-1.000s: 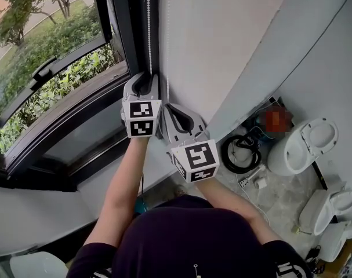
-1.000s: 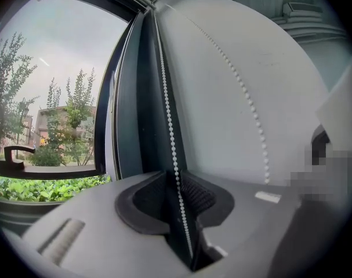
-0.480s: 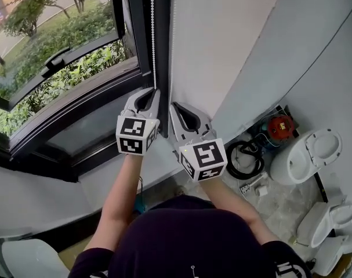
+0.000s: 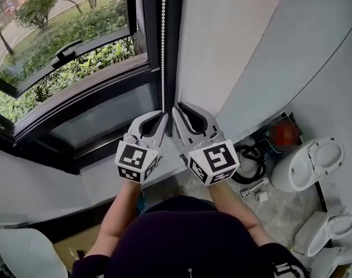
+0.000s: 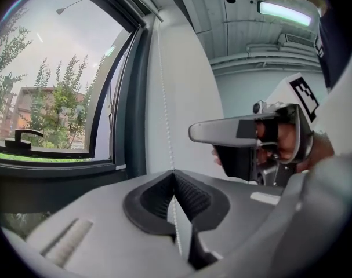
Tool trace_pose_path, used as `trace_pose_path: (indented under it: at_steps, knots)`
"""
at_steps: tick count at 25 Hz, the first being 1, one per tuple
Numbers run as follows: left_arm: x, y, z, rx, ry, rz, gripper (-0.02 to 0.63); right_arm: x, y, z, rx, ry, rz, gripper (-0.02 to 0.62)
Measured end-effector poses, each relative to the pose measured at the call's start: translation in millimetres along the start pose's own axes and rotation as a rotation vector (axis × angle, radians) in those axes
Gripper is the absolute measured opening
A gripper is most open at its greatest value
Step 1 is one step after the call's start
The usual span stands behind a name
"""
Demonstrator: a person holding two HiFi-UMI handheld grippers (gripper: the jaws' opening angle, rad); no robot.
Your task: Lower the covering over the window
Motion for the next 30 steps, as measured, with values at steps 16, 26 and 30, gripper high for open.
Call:
trace_pose_path:
  at_steps: [16,26,30]
  knots:
    - [-111.8,-63.2,0.5,-0.154,0.281,0.188,0.012,1.6,9.4,22.4,0.068,-0.042,-0.045,0.015]
    - [-141.3,-70.7,3.7,-0.187,0.344,0.253,0.012,1.1,11.7,23.0,0.057,-0.026,-0.034,0.015]
    - [-141.6,-71.3,4.7,-0.187,0.332,0.246,0.012,1.3,10.5,23.3,0.042,-0.021,-0.014,0.014]
Point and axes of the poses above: the fingertips, and each gripper's own axes: z backward along the fingers, y to its left, x out of its top, the point moved 8 cm from there along z, backward along the fingers, and after that the axes turned 6 degrees about -x, right-handed, at the moved point
